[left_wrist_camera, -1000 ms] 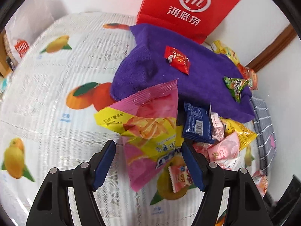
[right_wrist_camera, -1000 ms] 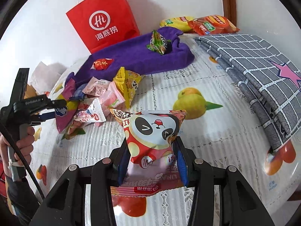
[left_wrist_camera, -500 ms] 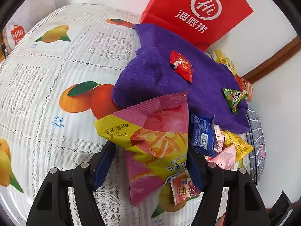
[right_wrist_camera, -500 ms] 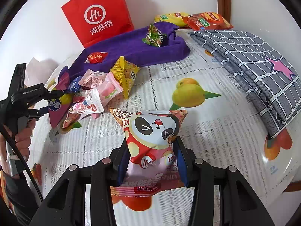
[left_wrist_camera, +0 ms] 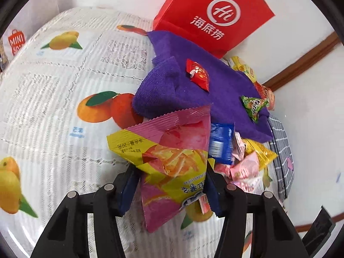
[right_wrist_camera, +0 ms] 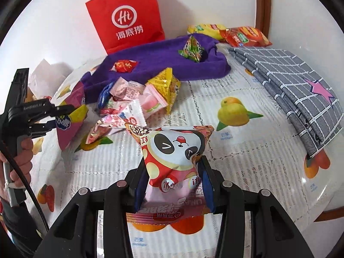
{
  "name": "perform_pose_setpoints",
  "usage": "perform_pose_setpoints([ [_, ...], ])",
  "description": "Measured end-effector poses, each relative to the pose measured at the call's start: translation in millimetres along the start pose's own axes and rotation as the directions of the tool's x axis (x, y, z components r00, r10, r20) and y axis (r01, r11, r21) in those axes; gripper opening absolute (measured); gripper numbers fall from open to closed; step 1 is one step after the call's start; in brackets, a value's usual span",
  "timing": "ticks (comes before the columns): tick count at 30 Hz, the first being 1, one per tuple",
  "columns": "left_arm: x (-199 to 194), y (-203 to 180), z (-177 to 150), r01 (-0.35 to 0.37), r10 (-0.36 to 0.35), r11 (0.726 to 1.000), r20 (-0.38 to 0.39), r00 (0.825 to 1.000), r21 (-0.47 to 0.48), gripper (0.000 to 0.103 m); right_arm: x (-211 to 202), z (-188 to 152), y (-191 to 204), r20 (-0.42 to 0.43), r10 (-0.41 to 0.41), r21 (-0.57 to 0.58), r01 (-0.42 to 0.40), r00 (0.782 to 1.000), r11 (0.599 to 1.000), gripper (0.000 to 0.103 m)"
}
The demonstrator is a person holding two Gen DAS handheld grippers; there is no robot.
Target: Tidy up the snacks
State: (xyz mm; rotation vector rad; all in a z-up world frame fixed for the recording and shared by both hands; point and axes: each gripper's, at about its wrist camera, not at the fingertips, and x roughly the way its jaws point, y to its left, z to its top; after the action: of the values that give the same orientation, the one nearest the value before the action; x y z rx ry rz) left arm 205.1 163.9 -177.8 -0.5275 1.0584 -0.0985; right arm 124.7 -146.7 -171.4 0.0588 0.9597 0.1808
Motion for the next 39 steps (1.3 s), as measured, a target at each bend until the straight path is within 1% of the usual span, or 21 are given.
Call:
perform_pose_setpoints([
  [4,-16.9,-4.8,-3.9,0.004,-0.005,0.999,0.010,1.000,0.047,0.053,-12.9,1.6,6.5,0.030,0.006,-0.005,-0.006,1.000,1.000,0.044],
  [10,-41.6,-17.2,-5.1,0.017,-0.021,0.996,0.039,0.999,0.087,0.053,-34.8,12.1,13.2,0.078,-0.010,-0.017,0.011,0.997,1.000,0.044],
  [14,-57.9,-33.4,-2.0,0.039,-0.047,0.992,0.062,0.997,0.120,0.053,-52.5,28.6,16.2,0.117,-0.013,-0.037,0.017,0.993,0.999,0.044],
  [21,-74.7,-57.9,9.3,0.030,-0.045,0.988,0.098,0.994,0.151,0.053,-70.0,68.1,19.2,0.144,0.000,-0.059,0.009,0.990,0.998,0.044],
  [27,-83.1,-75.7,28.5,0.005,-0.028,0.987,0.141,0.990,0.160,0.053,-71.8,106.0,19.5,0.160,0.038,-0.076,-0.027,0.986,0.997,0.044],
  [31,-78.4,-84.4,51.0,-0.017,-0.005,0.989,0.146,0.989,0.149,0.053,-66.1,133.7,18.8,0.163,0.074,-0.075,-0.063,0.984,0.995,0.044],
  [39,-67.9,-103.0,93.7,-0.034,0.008,0.988,0.169,0.986,0.151,0.053,-47.3,183.5,16.1,0.164,0.114,-0.068,-0.104,0.980,0.992,0.044],
])
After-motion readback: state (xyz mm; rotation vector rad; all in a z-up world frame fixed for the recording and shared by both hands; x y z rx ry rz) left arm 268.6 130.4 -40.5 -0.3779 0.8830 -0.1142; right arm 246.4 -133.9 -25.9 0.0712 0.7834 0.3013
